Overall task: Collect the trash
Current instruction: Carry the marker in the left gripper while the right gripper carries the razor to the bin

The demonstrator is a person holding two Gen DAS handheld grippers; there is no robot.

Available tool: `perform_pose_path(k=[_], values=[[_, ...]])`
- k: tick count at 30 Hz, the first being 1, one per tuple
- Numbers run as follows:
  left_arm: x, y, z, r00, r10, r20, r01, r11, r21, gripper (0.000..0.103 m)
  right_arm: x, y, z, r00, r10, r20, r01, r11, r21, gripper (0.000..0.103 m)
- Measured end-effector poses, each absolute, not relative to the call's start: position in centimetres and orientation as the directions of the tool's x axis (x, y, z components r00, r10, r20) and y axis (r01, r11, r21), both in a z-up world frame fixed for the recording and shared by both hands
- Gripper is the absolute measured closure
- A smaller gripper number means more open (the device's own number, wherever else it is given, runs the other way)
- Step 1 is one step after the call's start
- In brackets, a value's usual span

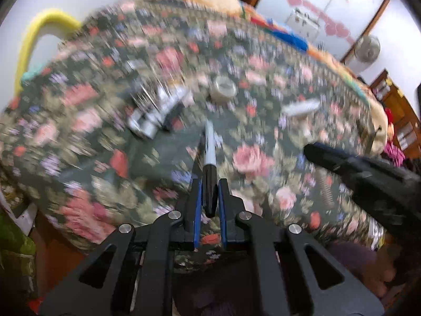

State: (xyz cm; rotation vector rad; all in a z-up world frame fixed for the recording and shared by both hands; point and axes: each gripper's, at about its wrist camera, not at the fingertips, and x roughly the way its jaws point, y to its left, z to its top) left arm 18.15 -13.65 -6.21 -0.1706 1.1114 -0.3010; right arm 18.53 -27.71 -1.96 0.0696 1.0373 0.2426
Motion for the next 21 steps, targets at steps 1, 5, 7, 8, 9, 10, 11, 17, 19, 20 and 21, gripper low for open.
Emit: perform_pose_path(k=[1,5,7,8,9,10,11,17,19,20,21], values=[[18.3,-13.9,-6.7,0.392,-0.32,-0.863,0.15,0.947,-0.283,0.093,18.5,-27.9,-2.0,0.482,0.234,-0.844,-0.163,0.971,0.176,0.094],[19.4,-15.0,-8.4,0.336,-0.319,-0.886,0.147,0.947,-0.285,0.083,18.5,-28.6,-2.4,0.483,0.217,-0.848,-0.151,0.975,0.164,0.094],[20.0,-15.3,-8.3,0.351,-0.321,-0.88,0.157,0.946,-0.283,0.074,18.8,-29.1,-2.7,0.483,0.215,-0.849,-0.14,0.976,0.167,0.094],[20.2,-15.6,-8.2,0.366,-0.311,-0.877,0.163,0.949,-0.269,0.074,19.0,-29.4,-3.0,0.484,0.212,-0.849,-0.128,0.977,0.171,0.094],[20.6,-16.0,-8.2,0.373,-0.294,-0.88,0.173,0.954,-0.246,0.074,19.2,-29.6,-3.2,0.483,0.212,-0.85,-0.122,0.977,0.174,0.094],[20.9,-16.2,-8.3,0.374,-0.285,-0.883,0.177,0.956,-0.234,0.074,19.4,-29.8,-3.4,0.48,0.214,-0.851,-0.116,0.977,0.18,0.094],[21.3,-16.6,-8.6,0.374,-0.26,-0.89,0.181,0.962,-0.205,0.075,19.6,-29.9,-3.6,0.474,0.22,-0.853,-0.111,0.976,0.19,0.094],[21.7,-17.3,-8.6,0.411,-0.19,-0.892,0.213,0.971,-0.109,0.093,19.9,-30.1,-3.9,0.467,0.249,-0.849,-0.109,0.968,0.224,0.094],[21.5,-17.3,-8.3,0.414,-0.188,-0.891,0.209,0.972,-0.108,0.093,19.8,-30.0,-3.8,0.466,0.252,-0.848,-0.112,0.968,0.226,0.094],[21.1,-17.0,-7.9,0.417,-0.202,-0.886,0.204,0.971,-0.126,0.093,19.7,-30.0,-3.6,0.468,0.257,-0.846,-0.115,0.966,0.23,0.094],[20.6,-16.6,-7.5,0.424,-0.21,-0.881,0.202,0.97,-0.134,0.093,19.6,-30.0,-3.5,0.469,0.261,-0.844,-0.118,0.965,0.234,0.094]])
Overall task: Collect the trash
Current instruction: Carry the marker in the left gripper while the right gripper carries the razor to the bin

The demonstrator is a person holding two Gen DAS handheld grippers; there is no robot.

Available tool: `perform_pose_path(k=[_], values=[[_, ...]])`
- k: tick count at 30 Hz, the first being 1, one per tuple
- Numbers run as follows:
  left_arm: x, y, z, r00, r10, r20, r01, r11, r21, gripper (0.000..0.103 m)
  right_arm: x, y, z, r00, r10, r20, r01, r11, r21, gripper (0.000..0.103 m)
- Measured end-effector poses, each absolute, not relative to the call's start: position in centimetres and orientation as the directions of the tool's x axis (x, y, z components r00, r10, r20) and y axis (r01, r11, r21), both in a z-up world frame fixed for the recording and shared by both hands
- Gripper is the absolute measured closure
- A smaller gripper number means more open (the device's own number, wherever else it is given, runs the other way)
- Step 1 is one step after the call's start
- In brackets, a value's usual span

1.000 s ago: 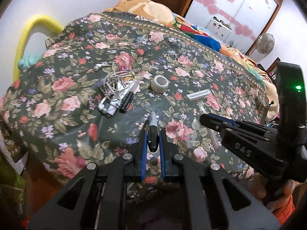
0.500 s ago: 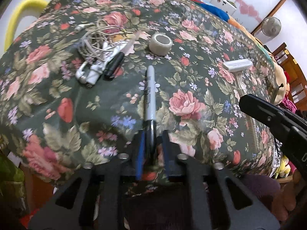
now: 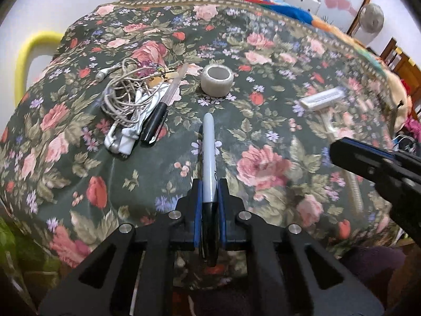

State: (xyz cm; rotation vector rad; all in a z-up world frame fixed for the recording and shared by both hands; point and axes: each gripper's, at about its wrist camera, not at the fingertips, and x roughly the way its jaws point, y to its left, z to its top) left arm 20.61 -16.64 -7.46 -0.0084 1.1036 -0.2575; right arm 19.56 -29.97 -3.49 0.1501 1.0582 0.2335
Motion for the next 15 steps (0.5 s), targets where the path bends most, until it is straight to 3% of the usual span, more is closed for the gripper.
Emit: perform_pose_path(k=[15], values=[[11.2,-9.3,1.5,0.582,-0.207,-0.786,0.146,0.978,-0.149,0.093,14.2,-23.4,3.6,0.528,0.36,-0.769,-0.266,0.93,0.252,0.094]])
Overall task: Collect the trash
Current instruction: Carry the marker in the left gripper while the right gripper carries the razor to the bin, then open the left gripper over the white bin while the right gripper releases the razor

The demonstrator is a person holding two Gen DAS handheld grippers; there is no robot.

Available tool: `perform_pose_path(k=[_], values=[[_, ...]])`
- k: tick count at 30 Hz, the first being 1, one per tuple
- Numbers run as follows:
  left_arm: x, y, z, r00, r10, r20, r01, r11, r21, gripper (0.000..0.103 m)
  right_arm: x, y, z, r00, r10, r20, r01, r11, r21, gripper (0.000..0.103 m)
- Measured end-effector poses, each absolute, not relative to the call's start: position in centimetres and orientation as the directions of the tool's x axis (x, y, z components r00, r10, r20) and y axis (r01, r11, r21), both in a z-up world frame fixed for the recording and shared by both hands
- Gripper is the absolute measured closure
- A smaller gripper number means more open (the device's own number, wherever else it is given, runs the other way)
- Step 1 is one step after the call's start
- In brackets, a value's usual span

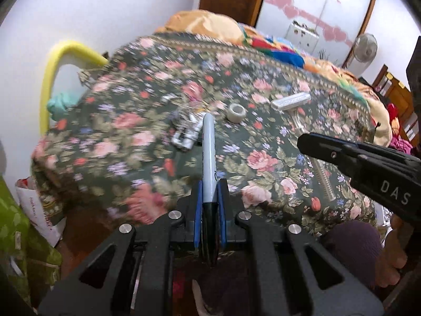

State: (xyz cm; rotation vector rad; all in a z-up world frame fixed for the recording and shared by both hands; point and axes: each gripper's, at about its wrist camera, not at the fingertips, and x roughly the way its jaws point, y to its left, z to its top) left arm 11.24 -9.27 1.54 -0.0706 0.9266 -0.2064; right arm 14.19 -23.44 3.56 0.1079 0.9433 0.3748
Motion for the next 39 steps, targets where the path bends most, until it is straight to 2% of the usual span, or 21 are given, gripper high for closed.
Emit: perform_pose_path(k=[6,14,26,31,39], values=[[7.3,-4.5,3.1,0.626,-0.177,-0.76,0.08,0.983,-0.163,0.093,11.1,-18.6,5.0,0.511,0.408,-0.757,-0.358,0.901,0.245,0.094],[2.7,2.0,2.4,0.625,-0.127,-0.771,-0.03,0.982,-0.186,0.093,7.3,-12.1,3.7,0.441,0.44,-0.782,-0.472,0.855,0.215,0.094],[-0.8,7.2,-3.7,0.546,-0.018,-0.838,-0.199,0.968,-0.151,0.093,5.2,-5.6,-2.3,0.263,0.417,-0.87,-0.548,0.807,0.221,0.094],[-1.0,8.5,-7.4,0.472,-0.064,-0.879,-0.232,0.953,-0.195,0.093,4.9,-3.9,-5.9,0.154,0.392,-0.907,-0.559,0.792,0.247,0.094],[-0.9,9.8,-11.9,0.362,-0.084,-0.928,-0.263,0.946,-0.188,0.093,5.4,-2.5,-11.0,-0.002,0.358,-0.934,-0.522,0.796,0.307,0.094]])
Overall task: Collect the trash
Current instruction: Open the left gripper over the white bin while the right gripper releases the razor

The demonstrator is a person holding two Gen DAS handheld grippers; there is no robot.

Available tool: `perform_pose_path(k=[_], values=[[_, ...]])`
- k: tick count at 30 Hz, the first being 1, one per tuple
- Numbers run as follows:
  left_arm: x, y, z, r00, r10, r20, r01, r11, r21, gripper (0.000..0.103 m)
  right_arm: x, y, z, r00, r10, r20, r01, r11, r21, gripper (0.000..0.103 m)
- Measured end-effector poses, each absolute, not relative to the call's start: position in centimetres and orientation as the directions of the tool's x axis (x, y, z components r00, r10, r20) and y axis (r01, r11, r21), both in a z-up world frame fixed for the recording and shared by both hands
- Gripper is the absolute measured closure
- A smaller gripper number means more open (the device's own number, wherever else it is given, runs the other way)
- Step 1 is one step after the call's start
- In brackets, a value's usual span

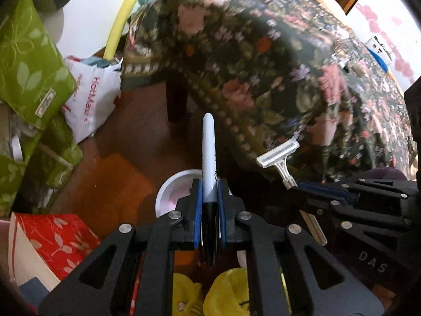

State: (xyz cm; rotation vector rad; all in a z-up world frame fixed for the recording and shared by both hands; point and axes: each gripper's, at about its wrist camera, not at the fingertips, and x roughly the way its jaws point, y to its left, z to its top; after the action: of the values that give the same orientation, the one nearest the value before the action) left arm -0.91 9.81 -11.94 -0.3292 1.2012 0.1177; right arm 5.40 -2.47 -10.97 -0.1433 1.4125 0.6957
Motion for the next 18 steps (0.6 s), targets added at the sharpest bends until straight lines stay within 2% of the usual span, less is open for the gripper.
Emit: perform_pose_path(k=[7,10,12,18], values=[[-0.9,10.5,-13.4,0.324,-0.093,-0.942,-0.286,0.939,-0.191,0.093,5.1,-0.7,-11.7,-0.04,0.34,-0.94,-0.556,0.774,0.304,0.094],[-1.1,11.1,-13.8,0.314,-0.096,-0.945,-0.316,0.928,-0.199,0.088,5.0,-0.4,-11.9,-0.032,0.315,-0.948,-0.575,0.77,0.275,0.092],[-1.3,11.4,-13.8,0.314,-0.09,-0.945,-0.326,0.925,-0.196,0.088,4.8,-0.4,-11.8,-0.036,0.311,-0.95,-0.582,0.766,0.273,0.083],[-2.0,11.7,-12.0,0.352,-0.071,-0.933,-0.335,0.922,-0.197,0.087,4.7,-0.9,-9.8,-0.006,0.361,-0.933,-0.584,0.756,0.297,0.081]])
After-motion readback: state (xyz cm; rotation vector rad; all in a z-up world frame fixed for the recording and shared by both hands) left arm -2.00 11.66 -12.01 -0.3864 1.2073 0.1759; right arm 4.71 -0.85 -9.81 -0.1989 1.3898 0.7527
